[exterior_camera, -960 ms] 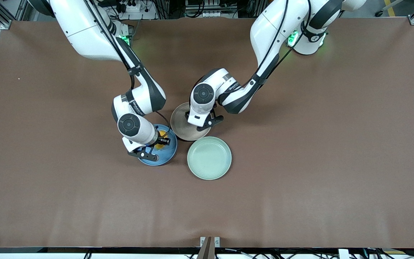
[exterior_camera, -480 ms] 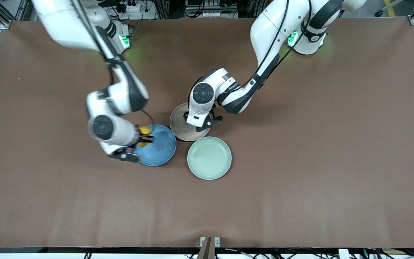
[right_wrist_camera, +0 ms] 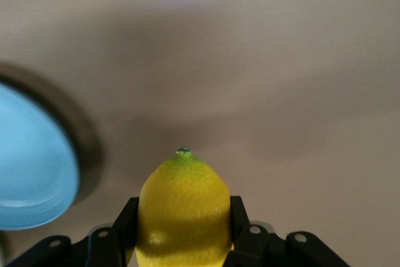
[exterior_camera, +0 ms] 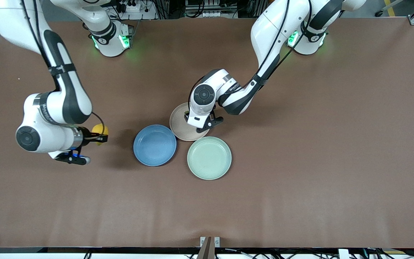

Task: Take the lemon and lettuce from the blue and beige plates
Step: 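Lift the lemon off the blue plate with the right gripper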

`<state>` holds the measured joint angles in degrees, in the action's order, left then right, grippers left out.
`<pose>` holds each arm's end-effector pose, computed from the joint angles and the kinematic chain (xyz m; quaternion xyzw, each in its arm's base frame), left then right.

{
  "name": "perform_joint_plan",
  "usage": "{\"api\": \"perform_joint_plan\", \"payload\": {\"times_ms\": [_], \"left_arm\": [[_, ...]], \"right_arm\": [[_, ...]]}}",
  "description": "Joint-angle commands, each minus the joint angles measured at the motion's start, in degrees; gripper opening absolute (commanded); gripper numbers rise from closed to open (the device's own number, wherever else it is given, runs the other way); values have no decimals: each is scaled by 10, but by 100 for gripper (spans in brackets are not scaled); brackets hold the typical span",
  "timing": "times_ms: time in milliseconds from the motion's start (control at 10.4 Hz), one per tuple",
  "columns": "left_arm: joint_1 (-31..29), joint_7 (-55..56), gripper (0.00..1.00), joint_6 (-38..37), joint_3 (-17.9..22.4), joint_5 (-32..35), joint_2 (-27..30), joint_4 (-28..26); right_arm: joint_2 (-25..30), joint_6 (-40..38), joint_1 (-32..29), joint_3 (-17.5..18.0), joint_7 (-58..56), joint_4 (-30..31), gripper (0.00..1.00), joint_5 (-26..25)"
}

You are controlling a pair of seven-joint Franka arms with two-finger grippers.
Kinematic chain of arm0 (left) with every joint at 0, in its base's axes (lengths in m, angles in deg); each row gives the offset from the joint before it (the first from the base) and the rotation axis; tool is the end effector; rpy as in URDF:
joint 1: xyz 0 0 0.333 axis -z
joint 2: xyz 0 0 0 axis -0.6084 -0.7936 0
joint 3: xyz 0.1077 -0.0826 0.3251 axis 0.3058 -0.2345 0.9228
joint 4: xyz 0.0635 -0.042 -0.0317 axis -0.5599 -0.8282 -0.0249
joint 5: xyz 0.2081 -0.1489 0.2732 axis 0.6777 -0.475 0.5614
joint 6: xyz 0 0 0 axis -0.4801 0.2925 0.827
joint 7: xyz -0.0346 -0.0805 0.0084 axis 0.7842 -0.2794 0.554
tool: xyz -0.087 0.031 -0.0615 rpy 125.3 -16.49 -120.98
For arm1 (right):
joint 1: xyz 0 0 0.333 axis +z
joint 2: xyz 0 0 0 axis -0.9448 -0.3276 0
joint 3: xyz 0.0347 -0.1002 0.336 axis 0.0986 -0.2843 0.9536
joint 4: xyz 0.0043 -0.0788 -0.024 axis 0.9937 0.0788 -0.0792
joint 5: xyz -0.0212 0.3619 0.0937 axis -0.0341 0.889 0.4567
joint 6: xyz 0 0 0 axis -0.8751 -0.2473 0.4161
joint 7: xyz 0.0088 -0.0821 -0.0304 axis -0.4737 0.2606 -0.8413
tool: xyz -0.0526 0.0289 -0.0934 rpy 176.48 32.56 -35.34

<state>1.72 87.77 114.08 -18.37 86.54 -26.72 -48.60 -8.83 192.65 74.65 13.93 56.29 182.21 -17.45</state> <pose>0.4628 -0.5671 0.2187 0.9648 0.2330 -0.1184 0.0286 0.6141 0.0342 0.3141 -0.9815 0.1002 0.1627 0.0155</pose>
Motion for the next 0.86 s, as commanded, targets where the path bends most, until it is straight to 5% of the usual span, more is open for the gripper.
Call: {"api": "perform_joint_plan", "payload": {"times_ms": [0, 480, 576, 672, 768], "left_arm": [[3, 5, 80, 14, 2, -9, -10, 5], [3, 4, 45, 15, 2, -9, -14, 5], [3, 5, 31, 14, 2, -9, -16, 5], [3, 6, 13, 14, 2, -8, -16, 3], [4, 7, 0, 14, 2, -6, -16, 3]], "right_arm": [[1, 55, -30, 9, -17, 47, 0, -27], [-33, 62, -58, 8, -21, 50, 0, -60], [-33, 61, -58, 8, -21, 50, 21, -60], [-36, 61, -55, 8, -13, 50, 68, -60], [-40, 62, -54, 9, -14, 49, 95, -59]]}}
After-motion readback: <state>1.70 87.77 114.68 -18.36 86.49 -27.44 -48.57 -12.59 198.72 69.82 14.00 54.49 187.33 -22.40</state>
